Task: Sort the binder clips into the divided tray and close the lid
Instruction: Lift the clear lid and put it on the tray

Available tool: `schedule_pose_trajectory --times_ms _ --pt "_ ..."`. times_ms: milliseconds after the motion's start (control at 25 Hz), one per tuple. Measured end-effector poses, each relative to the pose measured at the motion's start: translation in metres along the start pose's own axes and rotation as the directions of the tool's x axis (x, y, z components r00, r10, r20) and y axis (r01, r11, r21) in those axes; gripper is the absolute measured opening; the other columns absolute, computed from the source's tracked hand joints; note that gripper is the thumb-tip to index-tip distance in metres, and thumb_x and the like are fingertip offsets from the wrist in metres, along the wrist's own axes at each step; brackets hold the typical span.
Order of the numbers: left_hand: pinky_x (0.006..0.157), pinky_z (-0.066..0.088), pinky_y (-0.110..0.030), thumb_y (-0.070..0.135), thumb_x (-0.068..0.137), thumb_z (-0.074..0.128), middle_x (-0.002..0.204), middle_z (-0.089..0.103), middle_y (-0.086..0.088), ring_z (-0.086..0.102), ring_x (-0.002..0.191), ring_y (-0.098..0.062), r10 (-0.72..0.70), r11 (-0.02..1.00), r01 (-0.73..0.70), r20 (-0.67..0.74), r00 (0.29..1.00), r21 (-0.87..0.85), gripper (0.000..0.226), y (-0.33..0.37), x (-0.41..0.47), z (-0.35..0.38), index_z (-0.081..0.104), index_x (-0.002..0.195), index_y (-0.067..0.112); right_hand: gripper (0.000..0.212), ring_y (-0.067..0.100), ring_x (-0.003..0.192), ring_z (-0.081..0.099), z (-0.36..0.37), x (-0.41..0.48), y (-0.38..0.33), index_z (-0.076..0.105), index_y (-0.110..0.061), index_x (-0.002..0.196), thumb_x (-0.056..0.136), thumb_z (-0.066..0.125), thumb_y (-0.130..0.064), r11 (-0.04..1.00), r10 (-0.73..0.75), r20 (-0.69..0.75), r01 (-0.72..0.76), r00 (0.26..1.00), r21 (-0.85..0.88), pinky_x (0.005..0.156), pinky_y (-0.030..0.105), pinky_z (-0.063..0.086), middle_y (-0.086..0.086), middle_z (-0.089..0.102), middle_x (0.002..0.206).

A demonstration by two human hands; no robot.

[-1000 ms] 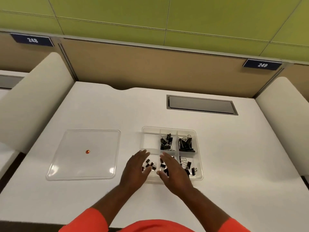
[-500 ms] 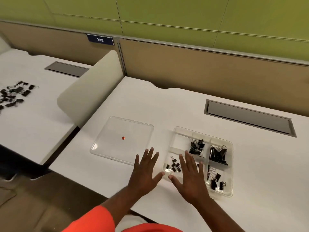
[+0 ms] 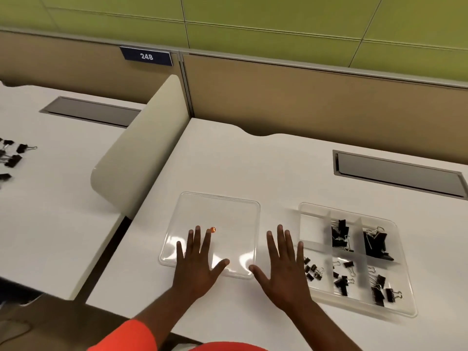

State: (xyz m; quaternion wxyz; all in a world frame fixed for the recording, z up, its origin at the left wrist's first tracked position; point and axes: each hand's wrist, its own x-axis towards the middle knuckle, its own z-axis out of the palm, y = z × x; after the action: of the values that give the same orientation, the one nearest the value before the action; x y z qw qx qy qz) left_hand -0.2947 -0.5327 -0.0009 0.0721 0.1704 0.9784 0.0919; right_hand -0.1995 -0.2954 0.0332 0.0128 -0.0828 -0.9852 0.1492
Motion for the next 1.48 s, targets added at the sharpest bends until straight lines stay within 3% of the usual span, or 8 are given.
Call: schedule_pose_trajectory --times_ms 320,680,840,920,1000,1080,1200,1480 --pt "0.114 0.020 -0.064 0.084 0.081 0.027 0.162 0.013 -0.019 0.016 0.149 -0.036 -0.128 0.992 0.129 0.116 0.985 0.005 0.105 -0.100 0.035 0.008 0.011 0.157 0.015 0.100 0.026 0.155 0.001 0.075 0.031 -0.024 -0.006 -0.018 0.160 0.089 0.033 -0.078 0.977 0.211 0.169 -0.210 0.963 -0.024 0.121 0.054 -0.006 0.007 -0.003 0.168" --pt "0.105 0.041 -0.052 0.066 0.082 0.052 0.131 0.058 -0.019 0.054 0.122 -0.037 -0.199 0.931 0.178 -0.035 0.979 -0.320 0.093 -0.099 0.061 -0.013 0.028 0.151 0.009 0.096 0.029 0.133 0.046 0.057 0.070 -0.046 0.021 -0.012 0.157 0.084 0.067 -0.055 0.859 0.421 0.188 -0.457 0.887 0.232 0.110 0.041 0.035 0.009 0.049 0.145" --pt "0.102 0.043 -0.042 0.043 0.090 0.066 0.127 0.062 -0.014 0.057 0.120 -0.031 -0.429 0.681 0.401 0.109 0.897 -0.613 0.068 -0.098 0.079 -0.033 0.041 0.145 0.013 0.096 0.029 0.124 0.053 0.050 0.089 -0.043 0.023 -0.015 0.156 0.081 0.068 -0.055 0.601 0.556 0.336 -0.647 0.760 0.469 0.102 0.043 0.044 0.010 0.058 0.130" --pt "0.105 0.041 -0.038 0.034 0.094 0.063 0.127 0.064 -0.011 0.057 0.121 -0.029 -0.485 0.536 0.465 0.193 0.853 -0.705 0.049 -0.103 0.086 -0.034 0.053 0.136 0.011 0.070 0.029 0.121 0.056 0.048 0.092 -0.037 0.040 -0.012 0.148 0.091 0.065 -0.044 0.434 0.624 0.366 -0.696 0.690 0.572 0.103 0.042 0.044 0.010 0.061 0.126" --pt "0.107 0.042 -0.040 0.021 0.093 0.064 0.121 0.068 -0.010 0.060 0.118 -0.028 -0.524 0.380 0.471 0.235 0.819 -0.796 0.032 -0.109 0.087 -0.032 0.066 0.123 0.010 0.016 0.029 0.093 0.059 0.042 0.087 -0.034 0.068 -0.022 0.104 0.095 0.059 -0.032 0.265 0.652 0.359 -0.644 0.668 0.718 0.083 0.038 0.048 0.005 0.064 0.097" --pt "0.099 0.050 -0.039 0.008 0.090 0.065 0.106 0.072 -0.010 0.066 0.101 -0.027 -0.541 0.184 0.454 0.296 0.788 -0.872 0.024 -0.112 0.082 -0.034 0.071 0.114 0.005 0.030 0.023 0.066 0.043 0.035 0.082 -0.034 0.055 -0.026 0.067 0.096 0.052 -0.016 0.098 0.643 0.362 -0.541 0.675 0.835 0.059 0.029 0.038 0.000 0.048 0.068" --pt "0.074 0.051 -0.028 -0.002 0.090 0.063 0.092 0.072 -0.008 0.062 0.077 -0.018 -0.506 -0.027 0.418 0.373 0.778 -0.908 0.022 -0.104 0.073 -0.044 0.071 0.110 0.002 0.023 0.022 0.073 0.061 0.022 0.075 -0.026 0.070 -0.013 0.097 0.101 0.047 -0.006 -0.075 0.696 0.360 -0.435 0.622 0.897 0.063 0.029 0.051 0.005 0.066 0.083" --pt "0.077 0.047 -0.029 -0.004 0.093 0.056 0.103 0.071 -0.009 0.061 0.085 -0.022 -0.320 -0.257 0.362 0.433 0.843 -0.896 0.024 -0.068 0.072 -0.066 0.068 0.112 0.005 0.029 0.029 0.097 0.069 -0.015 0.053 0.000 0.066 -0.004 0.121 0.100 0.046 -0.001 -0.146 0.698 0.304 -0.287 0.648 0.947 0.079 0.039 0.055 0.016 0.074 0.107"
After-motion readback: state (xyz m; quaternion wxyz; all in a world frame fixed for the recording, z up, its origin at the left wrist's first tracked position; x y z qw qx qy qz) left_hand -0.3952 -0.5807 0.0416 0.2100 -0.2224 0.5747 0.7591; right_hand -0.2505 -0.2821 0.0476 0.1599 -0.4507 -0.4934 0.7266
